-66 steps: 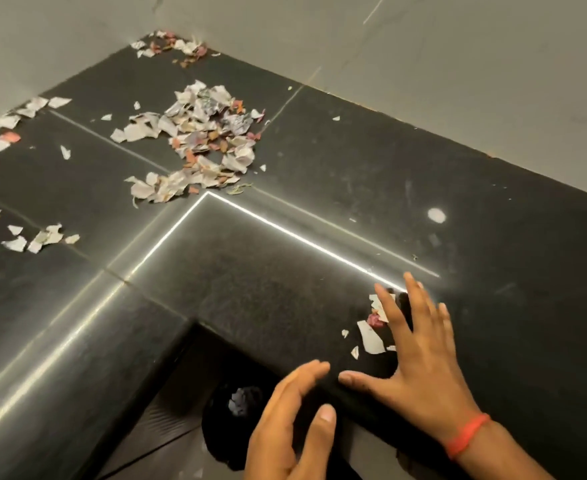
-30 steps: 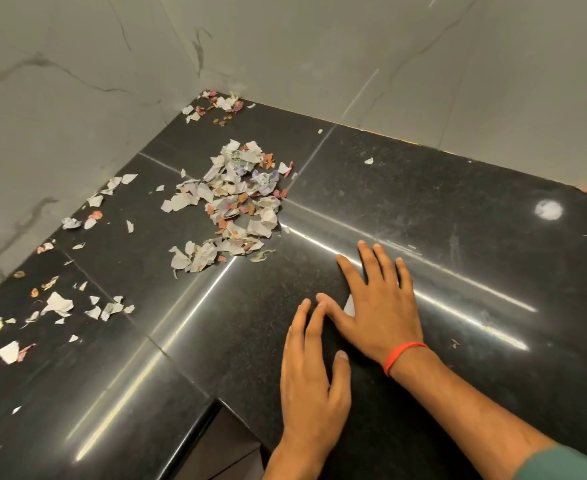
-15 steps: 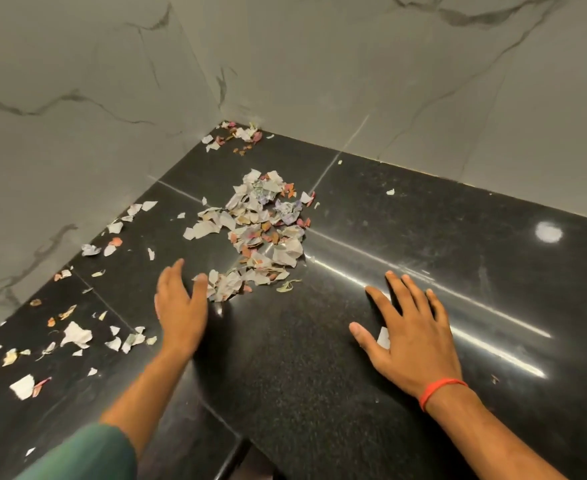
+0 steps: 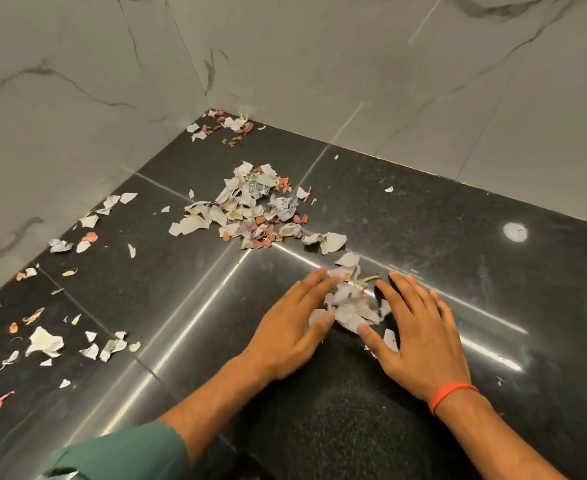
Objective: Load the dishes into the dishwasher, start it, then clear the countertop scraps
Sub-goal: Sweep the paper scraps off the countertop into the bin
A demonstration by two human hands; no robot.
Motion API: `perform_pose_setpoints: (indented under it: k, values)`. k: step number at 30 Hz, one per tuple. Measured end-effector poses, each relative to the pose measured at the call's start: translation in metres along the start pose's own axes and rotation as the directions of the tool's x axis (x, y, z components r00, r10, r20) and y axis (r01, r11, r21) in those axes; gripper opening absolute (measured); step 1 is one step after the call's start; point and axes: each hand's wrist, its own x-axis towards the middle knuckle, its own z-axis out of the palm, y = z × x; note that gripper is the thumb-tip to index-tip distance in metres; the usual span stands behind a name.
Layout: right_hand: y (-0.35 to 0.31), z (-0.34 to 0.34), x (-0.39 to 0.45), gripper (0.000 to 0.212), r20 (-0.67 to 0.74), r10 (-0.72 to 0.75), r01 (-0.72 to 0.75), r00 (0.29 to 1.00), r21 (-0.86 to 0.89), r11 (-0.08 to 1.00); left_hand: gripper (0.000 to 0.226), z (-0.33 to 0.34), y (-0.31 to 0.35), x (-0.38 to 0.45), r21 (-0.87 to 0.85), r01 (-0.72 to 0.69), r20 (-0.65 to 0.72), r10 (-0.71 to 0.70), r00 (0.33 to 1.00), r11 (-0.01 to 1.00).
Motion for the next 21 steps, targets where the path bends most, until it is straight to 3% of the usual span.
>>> perform_pose_setpoints:
  k: [3, 5, 9, 11, 13, 17, 21]
  values:
    - [0.001, 0.000, 0.000, 0.081, 0.004, 0.004, -0.004, 1.000, 0.007, 1.000, 0.052, -0.014, -0.027, 0.016, -0.105, 0.137, -0.219, -0.157, 0.963, 0.985]
    - [0.001, 0.000, 0.000, 0.080, 0.003, 0.004, -0.004, 1.000, 0.016, 1.000, 0.050, -0.029, -0.054, 0.030, -0.085, 0.221, -0.319, -0.237, 0.918, 0.972]
    - [0.000, 0.000, 0.001, 0.080, 0.003, 0.001, -0.001, 1.000, 0.019, 1.000, 0.057, -0.049, -0.093, 0.065, 0.116, 0.325, -0.368, -0.264, 0.892, 0.938]
    - [0.000, -0.001, 0.001, 0.080, 0.006, 0.000, 0.000, 1.000, 0.013, 1.000, 0.064, -0.054, -0.099, 0.082, 0.136, 0.370, -0.356, -0.303, 0.884, 0.919]
    - [0.000, -0.001, 0.001, 0.081, 0.010, -0.002, 0.002, 1.000, 0.011, 1.000, 0.067, -0.053, -0.098, 0.090, 0.175, 0.329, -0.300, -0.268, 0.915, 0.928]
    - [-0.001, -0.001, 0.001, 0.084, 0.029, -0.001, 0.001, 1.000, 0.007, 1.000, 0.064, -0.046, -0.077, 0.080, 0.278, 0.101, -0.098, -0.077, 0.992, 0.955]
    - [0.000, -0.002, 0.002, 0.087, 0.045, 0.002, -0.002, 0.999, -0.001, 1.000, 0.063, -0.031, -0.047, 0.055, 0.302, -0.169, 0.098, 0.145, 0.985, 0.938]
